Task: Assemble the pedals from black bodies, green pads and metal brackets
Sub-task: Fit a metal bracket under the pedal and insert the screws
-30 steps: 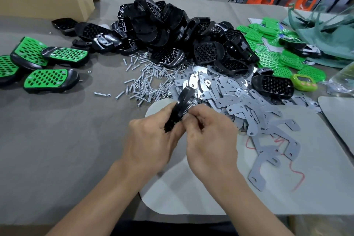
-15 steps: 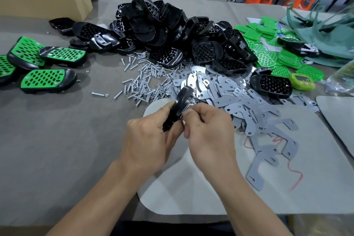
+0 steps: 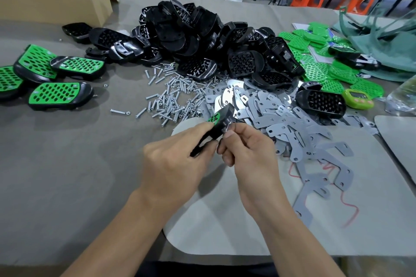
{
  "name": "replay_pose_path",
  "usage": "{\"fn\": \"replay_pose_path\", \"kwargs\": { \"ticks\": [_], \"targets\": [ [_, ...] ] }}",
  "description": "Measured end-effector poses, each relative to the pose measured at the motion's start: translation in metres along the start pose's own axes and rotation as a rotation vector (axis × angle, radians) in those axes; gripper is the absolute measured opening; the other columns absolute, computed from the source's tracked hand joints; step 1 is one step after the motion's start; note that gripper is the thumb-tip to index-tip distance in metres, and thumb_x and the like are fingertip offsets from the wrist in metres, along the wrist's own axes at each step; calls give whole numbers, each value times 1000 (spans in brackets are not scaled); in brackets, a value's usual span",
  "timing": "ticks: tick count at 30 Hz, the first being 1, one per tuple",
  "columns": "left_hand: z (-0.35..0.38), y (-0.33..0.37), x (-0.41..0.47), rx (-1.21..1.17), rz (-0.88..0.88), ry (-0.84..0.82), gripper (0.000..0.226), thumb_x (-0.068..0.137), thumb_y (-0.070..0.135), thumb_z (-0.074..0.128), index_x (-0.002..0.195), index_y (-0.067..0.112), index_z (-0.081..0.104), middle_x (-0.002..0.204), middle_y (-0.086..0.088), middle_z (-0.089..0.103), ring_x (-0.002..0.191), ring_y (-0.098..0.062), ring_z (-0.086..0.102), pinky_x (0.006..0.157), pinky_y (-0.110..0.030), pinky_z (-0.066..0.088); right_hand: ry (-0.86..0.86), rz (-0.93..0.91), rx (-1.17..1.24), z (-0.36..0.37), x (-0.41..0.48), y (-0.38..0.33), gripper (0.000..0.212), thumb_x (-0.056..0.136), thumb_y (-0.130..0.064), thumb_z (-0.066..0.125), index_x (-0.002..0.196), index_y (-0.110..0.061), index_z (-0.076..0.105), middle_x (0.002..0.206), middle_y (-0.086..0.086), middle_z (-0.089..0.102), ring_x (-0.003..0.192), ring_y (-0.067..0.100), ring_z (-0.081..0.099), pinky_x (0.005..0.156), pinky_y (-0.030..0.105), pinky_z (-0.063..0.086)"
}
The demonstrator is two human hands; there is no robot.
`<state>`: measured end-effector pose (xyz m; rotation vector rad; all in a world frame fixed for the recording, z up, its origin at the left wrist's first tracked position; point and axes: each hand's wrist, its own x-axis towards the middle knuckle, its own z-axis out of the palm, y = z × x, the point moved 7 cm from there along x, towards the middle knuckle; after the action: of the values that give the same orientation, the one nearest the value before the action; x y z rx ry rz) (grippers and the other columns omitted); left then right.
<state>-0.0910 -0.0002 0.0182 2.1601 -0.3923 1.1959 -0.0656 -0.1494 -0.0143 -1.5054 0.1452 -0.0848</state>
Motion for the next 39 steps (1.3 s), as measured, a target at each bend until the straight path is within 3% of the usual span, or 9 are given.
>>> {"fn": "replay_pose_path", "kwargs": {
  "ticks": [4, 7, 9, 12, 16, 21, 26, 31, 39],
  "targets": [
    [1, 1, 2, -57, -37, -18, 16, 83, 19, 86, 97, 14, 83, 75, 3, 76, 75, -12, 63, 70, -8, 43, 0, 14, 8, -2, 0, 2, 21, 99, -1, 54, 81, -6, 62, 62, 4, 60, 55, 16, 43, 54, 24, 36],
    [6, -3, 4, -80, -139, -92, 13, 81, 25, 86, 94, 26, 82, 69, 9, 71, 63, -8, 61, 63, -17, 50, 26, 4, -10, -1, 0, 2, 28, 99, -2, 53, 73, -7, 60, 58, 4, 54, 55, 16, 40, 53, 24, 33],
    [10, -11, 4, -135, -291, -155, 16, 79, 33, 79, 95, 34, 78, 74, 12, 72, 67, -7, 66, 65, -30, 56, 44, -5, -38, 0, 0, 0, 31, 98, -4, 54, 68, -10, 60, 57, 2, 52, 55, 15, 40, 55, 25, 34],
    [9, -17, 3, -197, -399, -136, 39, 76, 41, 73, 114, 43, 70, 93, 21, 75, 79, 0, 71, 74, -30, 59, 39, -21, -74, 4, 0, -4, 31, 97, -5, 55, 67, -11, 61, 58, 1, 55, 55, 14, 42, 59, 30, 36],
    [9, -18, 3, -193, -328, -111, 39, 77, 41, 72, 112, 53, 60, 92, 10, 69, 71, -13, 70, 67, -27, 56, 34, -32, -88, 5, 0, -7, 34, 95, -3, 55, 62, -13, 60, 56, 0, 53, 54, 13, 42, 58, 31, 34],
    [7, -15, -2, -116, -147, -98, 23, 85, 30, 76, 107, 37, 70, 73, 8, 63, 62, -9, 58, 58, -24, 47, 28, 119, 4, 8, 1, 3, 41, 96, -4, 50, 57, -14, 57, 50, 5, 49, 49, 17, 40, 53, 32, 31],
    [6, -22, -1, -148, -210, -76, 23, 92, 41, 71, 113, 36, 66, 74, 6, 69, 60, -12, 62, 56, -32, 51, -4, -93, -194, 9, -2, -13, 16, 83, -15, 63, 68, -14, 63, 52, -2, 57, 51, 11, 48, 54, 27, 38],
    [3, -18, 0, -141, -145, -45, 18, 98, 50, 63, 115, 41, 61, 77, 5, 68, 63, -11, 65, 57, -28, 49, 61, -182, -265, 11, -5, -17, 24, 88, -7, 64, 65, -11, 62, 55, 3, 58, 51, 16, 47, 51, 30, 36],
    [3, -20, -1, -91, -115, -51, 24, 88, 28, 76, 109, 33, 66, 64, 5, 63, 58, -14, 60, 56, -26, 45, -33, 266, 213, 17, 1, 0, 36, 84, 9, 59, 53, -8, 65, 48, 11, 45, 42, 16, 29, 41, 22, 21]
  ]
}}
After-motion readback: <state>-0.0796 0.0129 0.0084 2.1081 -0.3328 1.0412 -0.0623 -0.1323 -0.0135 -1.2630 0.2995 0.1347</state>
